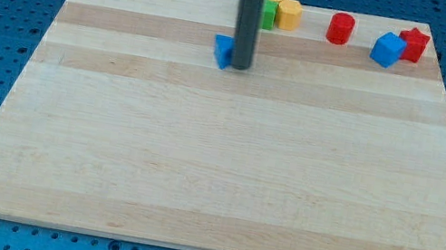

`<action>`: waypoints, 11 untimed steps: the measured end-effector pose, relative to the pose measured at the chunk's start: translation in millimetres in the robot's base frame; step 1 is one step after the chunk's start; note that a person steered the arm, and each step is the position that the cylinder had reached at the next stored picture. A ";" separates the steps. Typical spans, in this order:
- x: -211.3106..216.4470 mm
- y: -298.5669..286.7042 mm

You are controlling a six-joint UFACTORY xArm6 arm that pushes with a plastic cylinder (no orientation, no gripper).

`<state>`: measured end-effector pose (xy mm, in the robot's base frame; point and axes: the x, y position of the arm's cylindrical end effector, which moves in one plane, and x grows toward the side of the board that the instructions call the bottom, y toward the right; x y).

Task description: Place the blue triangle to the top left

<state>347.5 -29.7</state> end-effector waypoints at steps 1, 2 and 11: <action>-1.7 -55.4; -24.2 -94.8; -41.3 -25.0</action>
<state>306.2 -54.7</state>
